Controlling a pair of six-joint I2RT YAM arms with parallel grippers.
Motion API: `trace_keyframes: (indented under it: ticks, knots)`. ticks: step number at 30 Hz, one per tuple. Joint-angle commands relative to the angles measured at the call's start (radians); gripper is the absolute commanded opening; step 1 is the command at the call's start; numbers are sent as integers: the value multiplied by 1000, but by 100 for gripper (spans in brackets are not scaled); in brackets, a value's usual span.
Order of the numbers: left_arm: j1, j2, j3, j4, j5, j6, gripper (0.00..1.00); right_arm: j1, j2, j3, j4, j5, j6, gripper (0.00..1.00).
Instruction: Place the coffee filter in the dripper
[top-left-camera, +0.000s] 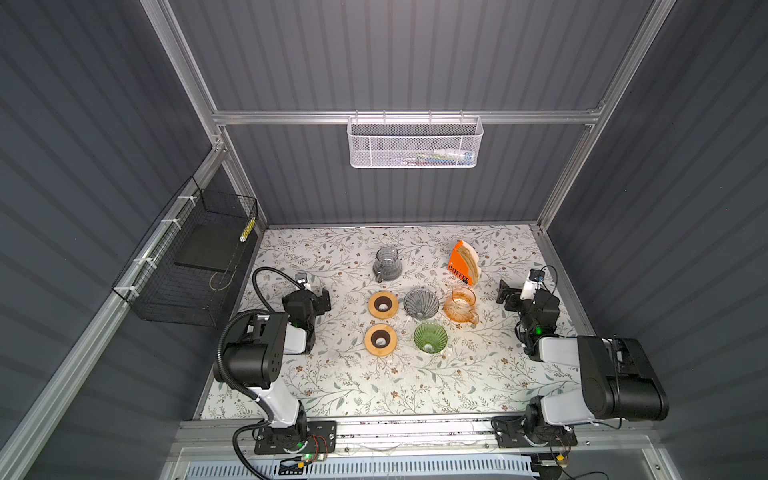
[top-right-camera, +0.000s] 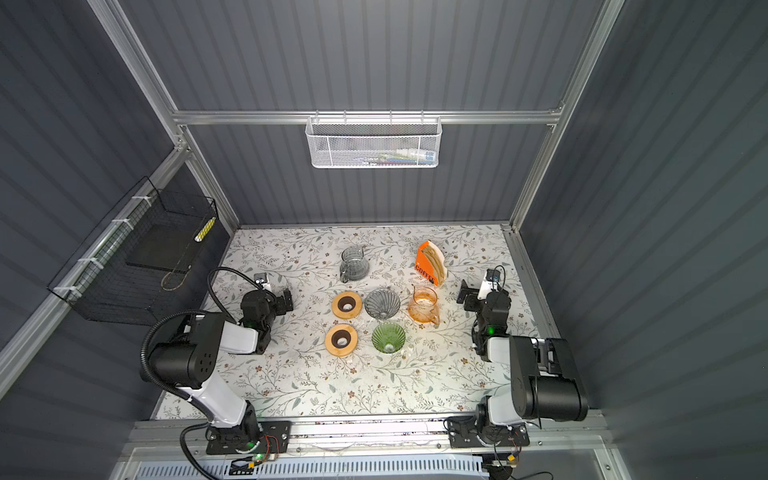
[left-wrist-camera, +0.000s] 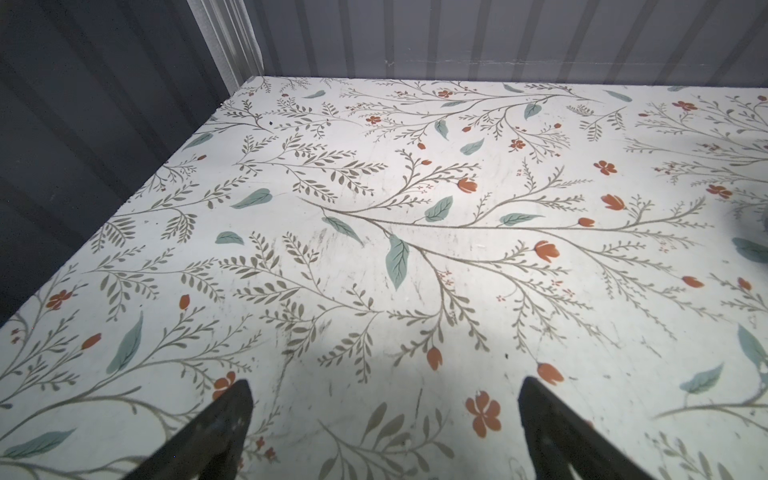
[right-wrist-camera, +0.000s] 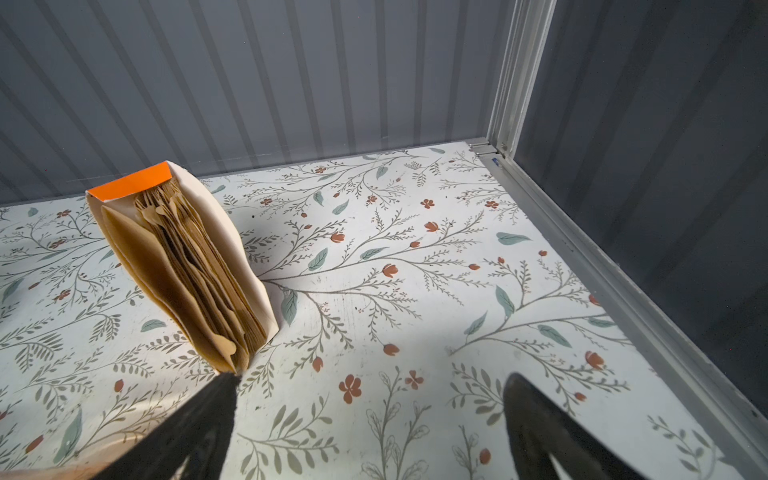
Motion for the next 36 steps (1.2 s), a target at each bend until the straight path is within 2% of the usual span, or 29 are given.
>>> trace_keyframes:
  ticks: [1,11,13,15,20,23,26,32,36]
  knots:
    - [-2,10,22,-6,4,21,100,5,3,9,-3,-8,-8,99]
    - [-2,7,20,-5,5,21,100,5,1,8,-3,-9,-10,99]
    - [-2,2,26,-17,27,33,96,8,-6,5,1,5,-8,99]
    - [-2,-23,52,-83,29,32,91,22,-35,21,-52,62,-1,99]
    - [-13,-102,126,-277,23,43,77,65,-164,138,-395,156,15,92]
    - [-34,-173,163,-387,15,36,72,93,-234,155,-478,174,43,90]
    - [-44,-237,205,-469,93,-24,68,106,-279,194,-578,156,89,89]
    - [-195,-225,362,-689,112,-53,65,177,-305,260,-704,146,113,87]
    - [-266,-158,471,-788,217,-120,61,211,-316,282,-754,83,154,86]
